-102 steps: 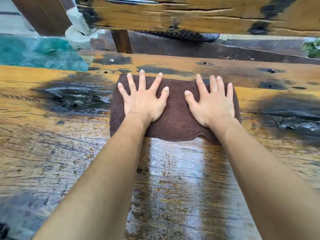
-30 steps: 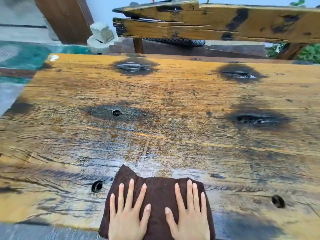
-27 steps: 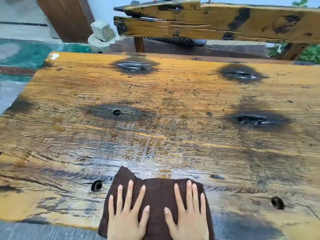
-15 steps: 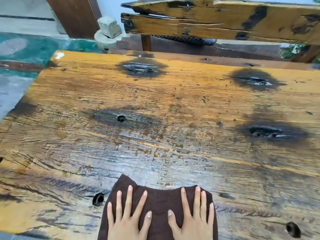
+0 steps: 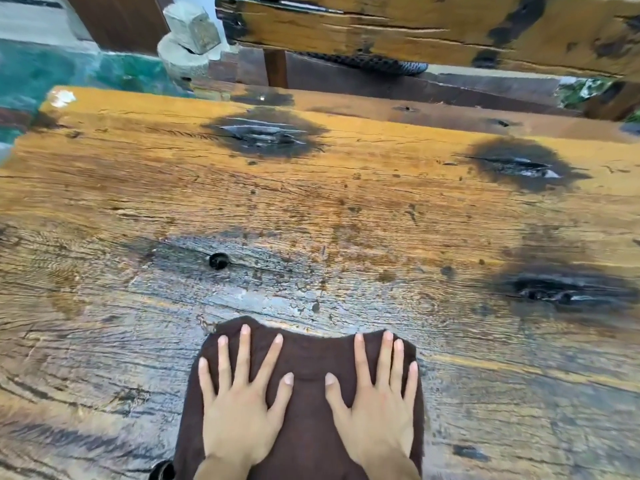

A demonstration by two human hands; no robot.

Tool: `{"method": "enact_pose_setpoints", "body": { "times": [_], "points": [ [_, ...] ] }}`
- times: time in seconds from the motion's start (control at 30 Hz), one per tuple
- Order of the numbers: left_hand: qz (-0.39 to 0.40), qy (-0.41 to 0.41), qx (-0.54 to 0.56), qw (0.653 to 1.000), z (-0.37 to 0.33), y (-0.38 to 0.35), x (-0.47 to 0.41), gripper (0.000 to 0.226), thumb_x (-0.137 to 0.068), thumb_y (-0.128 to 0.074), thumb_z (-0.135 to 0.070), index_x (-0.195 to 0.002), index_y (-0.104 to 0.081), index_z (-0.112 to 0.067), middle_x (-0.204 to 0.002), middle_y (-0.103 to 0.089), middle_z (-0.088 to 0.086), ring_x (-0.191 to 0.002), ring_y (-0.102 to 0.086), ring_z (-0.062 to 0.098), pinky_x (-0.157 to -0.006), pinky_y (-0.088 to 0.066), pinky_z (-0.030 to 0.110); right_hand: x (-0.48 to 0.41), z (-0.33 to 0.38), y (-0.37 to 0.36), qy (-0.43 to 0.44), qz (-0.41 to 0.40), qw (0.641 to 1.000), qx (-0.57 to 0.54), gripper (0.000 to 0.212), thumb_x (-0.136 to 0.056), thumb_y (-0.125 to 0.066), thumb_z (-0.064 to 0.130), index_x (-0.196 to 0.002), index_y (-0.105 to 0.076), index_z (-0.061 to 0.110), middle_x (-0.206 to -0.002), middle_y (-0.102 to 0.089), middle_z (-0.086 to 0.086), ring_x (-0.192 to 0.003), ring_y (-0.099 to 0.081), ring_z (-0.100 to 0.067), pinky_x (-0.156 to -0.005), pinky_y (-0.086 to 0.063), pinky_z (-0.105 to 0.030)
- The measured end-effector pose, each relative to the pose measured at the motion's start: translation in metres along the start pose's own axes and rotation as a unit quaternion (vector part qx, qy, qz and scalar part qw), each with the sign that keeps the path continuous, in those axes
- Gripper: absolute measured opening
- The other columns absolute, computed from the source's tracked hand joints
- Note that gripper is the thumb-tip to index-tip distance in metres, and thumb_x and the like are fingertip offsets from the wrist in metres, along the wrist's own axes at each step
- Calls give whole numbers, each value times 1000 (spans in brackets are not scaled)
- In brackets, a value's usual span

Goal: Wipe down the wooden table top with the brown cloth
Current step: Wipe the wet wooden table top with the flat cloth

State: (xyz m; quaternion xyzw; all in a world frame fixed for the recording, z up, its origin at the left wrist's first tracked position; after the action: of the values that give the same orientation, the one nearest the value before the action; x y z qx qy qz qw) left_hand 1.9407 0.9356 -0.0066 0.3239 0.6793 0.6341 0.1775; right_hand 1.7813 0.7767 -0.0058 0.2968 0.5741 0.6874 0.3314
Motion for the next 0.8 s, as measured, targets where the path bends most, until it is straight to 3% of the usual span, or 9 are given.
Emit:
{"method": "enact_pose_setpoints", "body": {
  "times": [0.27, 0.57, 0.7, 0.8],
  "points": [
    [-24, -11, 1, 1000, 5, 18, -120, 64, -101, -18, -75, -161, -5, -56, -175, -3, 1, -161, 3, 36, -125, -6, 65, -111, 25, -6, -9, 17, 1000, 0, 82, -98, -19, 78, -166, -14, 33, -174, -7, -17, -162, -2, -33, -128, -7, -59],
    [-18, -22, 25, 999, 3, 42, -264, 63, -98, -12, -78, -158, 3, -61, -175, 11, -2, -159, 18, 31, -126, 9, 60, -239, 53, -7, -30, 80, 996, 4, 83, -94, -8, 80, -163, 15, 39, -171, 25, -11, -158, 27, -27, -126, 16, -53],
    [-8, -23, 21, 999, 0, 54, -327, 64, -95, -3, -79, -155, 14, -62, -172, 25, -5, -157, 27, 29, -125, 14, 58, -304, 67, -3, -31, 81, 996, 10, 84, -93, -5, 81, -163, 19, 39, -171, 27, -11, -157, 30, -27, -126, 18, -53],
    [-15, -26, 17, 999, -2, 64, -372, 66, -94, -2, -78, -156, 13, -61, -172, 24, -3, -157, 26, 30, -125, 13, 58, -352, 76, -2, -28, 76, 997, 9, 85, -92, -4, 81, -163, 17, 40, -172, 24, -12, -157, 28, -27, -126, 16, -53]
  ]
}}
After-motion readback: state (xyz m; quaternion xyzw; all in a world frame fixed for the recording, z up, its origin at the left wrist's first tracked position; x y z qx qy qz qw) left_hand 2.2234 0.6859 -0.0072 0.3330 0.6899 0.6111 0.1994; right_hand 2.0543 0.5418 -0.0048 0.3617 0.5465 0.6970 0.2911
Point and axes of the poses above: each hand's wrist, its own x-axis away from the middle knuckle, its own y-axis out of the back of the hand, z = x × y, the point moved 9 cm from there along -x, towards the middle knuckle
